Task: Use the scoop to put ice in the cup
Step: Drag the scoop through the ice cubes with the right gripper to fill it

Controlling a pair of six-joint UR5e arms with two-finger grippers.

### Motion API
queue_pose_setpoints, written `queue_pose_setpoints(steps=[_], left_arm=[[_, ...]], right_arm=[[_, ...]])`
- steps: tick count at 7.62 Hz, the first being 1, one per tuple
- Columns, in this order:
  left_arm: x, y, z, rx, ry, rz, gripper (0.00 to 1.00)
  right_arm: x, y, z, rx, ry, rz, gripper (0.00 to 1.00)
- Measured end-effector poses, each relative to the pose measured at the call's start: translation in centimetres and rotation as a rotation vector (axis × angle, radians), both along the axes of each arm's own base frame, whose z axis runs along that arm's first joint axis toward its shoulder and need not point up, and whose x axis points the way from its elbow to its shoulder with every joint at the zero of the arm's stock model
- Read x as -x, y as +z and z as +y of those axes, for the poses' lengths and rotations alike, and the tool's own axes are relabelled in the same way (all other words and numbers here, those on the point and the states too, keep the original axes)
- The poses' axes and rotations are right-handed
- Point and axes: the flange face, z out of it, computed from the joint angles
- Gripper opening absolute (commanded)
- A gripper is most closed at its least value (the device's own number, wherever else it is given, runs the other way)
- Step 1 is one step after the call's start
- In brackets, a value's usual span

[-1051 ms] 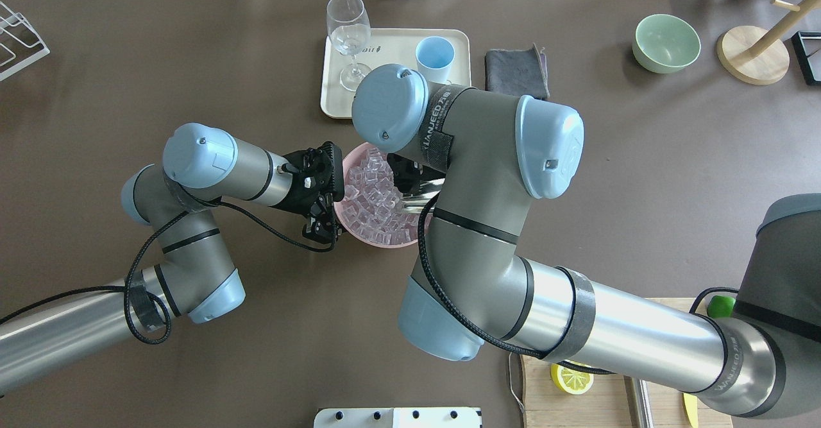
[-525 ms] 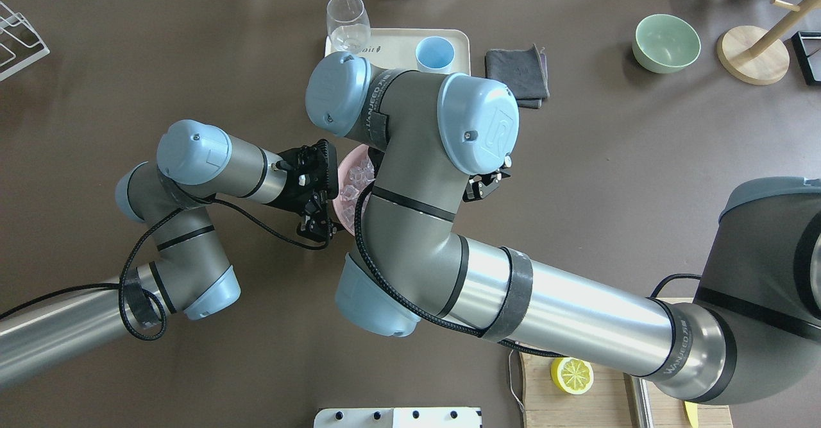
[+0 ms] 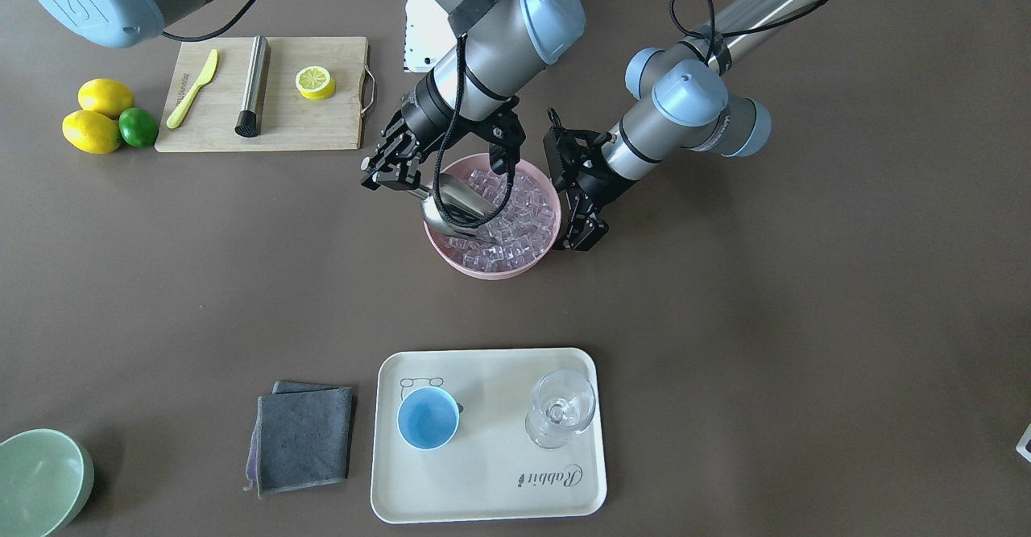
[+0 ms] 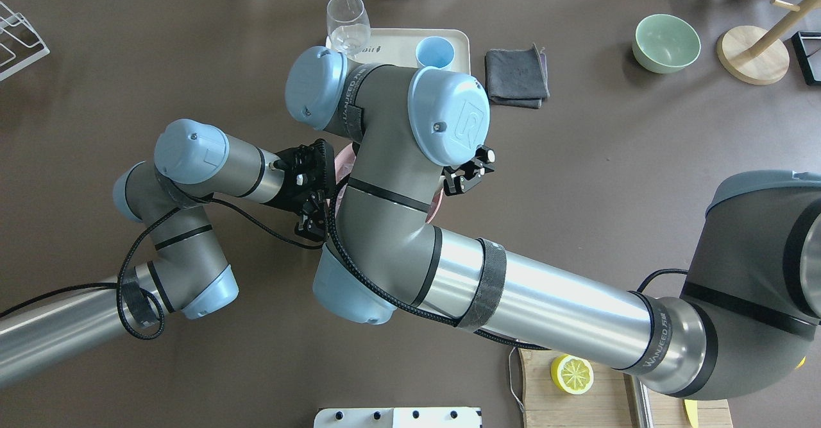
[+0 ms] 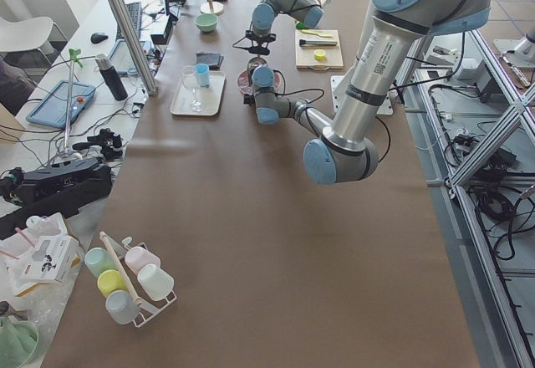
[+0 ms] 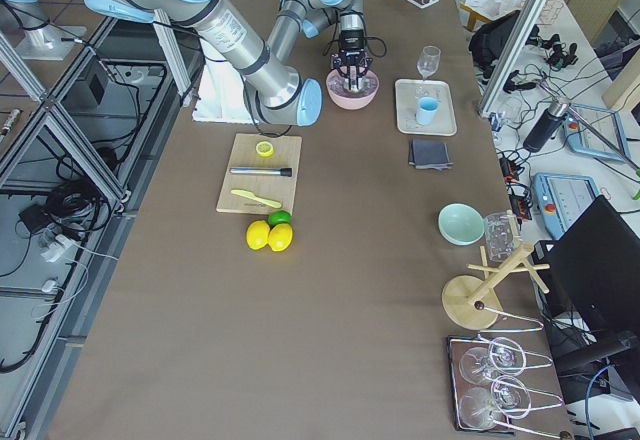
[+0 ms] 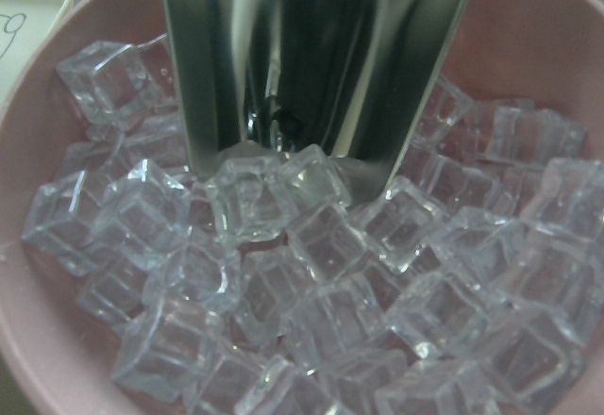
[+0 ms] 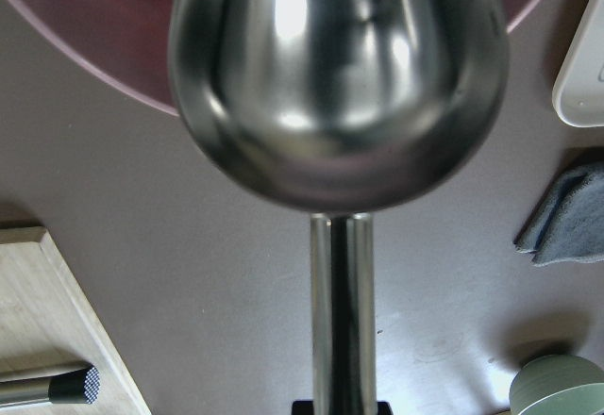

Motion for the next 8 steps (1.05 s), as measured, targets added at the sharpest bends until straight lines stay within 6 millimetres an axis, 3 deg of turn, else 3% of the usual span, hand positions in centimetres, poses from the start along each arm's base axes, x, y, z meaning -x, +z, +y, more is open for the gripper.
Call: queue_pose_setpoints(steps=[2, 5, 8], left_arm=[[-0.1, 0.0, 0.0, 0.000, 0.001, 0.000, 0.99], [-0.1, -0.1, 0.1, 0.000, 0.001, 0.000, 0.99], [-0.1, -0.1, 0.1, 0.000, 0.001, 0.001, 0.99]], right_arm=[[-0.4, 0.5, 0.3, -0.027, 0.013, -0.058, 0.00], [-2.8, 2.6, 1.6, -0.064, 0.035, -0.146, 0.00], [-2.8, 4.7, 1.6, -0.082, 0.060, -0.193, 0.00]])
